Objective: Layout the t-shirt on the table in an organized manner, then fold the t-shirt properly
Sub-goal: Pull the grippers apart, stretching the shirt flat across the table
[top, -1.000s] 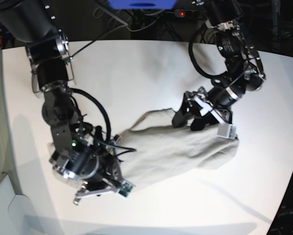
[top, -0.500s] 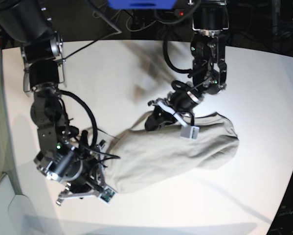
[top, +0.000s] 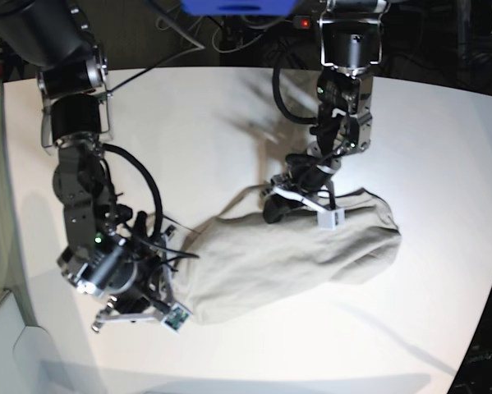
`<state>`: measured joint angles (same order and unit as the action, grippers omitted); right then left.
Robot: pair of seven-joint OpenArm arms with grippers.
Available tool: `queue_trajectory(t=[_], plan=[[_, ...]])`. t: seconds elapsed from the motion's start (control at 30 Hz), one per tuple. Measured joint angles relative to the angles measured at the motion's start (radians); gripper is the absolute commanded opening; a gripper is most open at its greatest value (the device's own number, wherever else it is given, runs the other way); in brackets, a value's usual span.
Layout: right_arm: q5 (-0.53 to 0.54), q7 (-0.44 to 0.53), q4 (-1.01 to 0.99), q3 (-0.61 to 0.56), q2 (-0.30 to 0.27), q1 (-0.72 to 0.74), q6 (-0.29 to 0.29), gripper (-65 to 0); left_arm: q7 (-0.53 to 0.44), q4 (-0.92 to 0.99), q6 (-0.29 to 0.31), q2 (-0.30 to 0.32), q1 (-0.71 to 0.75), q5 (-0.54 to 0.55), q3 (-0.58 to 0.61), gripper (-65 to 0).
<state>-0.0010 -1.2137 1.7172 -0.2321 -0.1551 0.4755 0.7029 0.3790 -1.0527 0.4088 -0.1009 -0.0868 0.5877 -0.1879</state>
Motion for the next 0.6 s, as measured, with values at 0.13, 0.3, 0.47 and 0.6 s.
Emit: queue_trajectory(t=[0.13,0.3,0.47,0.6], plan=[[-0.006,-0.016,0.003,0.188,0.055,0.0,0.0,-46.4,-0.005,0.0,-0.064,0.018,0.004,0.022,0.012,-64.9],[-0.021,-0.021,0.002,0.344,0.086,0.008,0.0,-46.4,-0.001,-0.133,-0.225,0.104,0.117,0.03,0.017,-64.9],[-0.013,-0.016,0.002,0.343,0.097,0.007,0.0,-46.4,0.125,-0.289,-0.378,0.212,0.178,0.05,-0.014,-64.9],[-0.017,-0.02,0.002,0.343,0.126,0.006,0.0,-46.4,0.21,-0.367,-0.412,0.217,0.195,0.021,-0.013,-64.9]])
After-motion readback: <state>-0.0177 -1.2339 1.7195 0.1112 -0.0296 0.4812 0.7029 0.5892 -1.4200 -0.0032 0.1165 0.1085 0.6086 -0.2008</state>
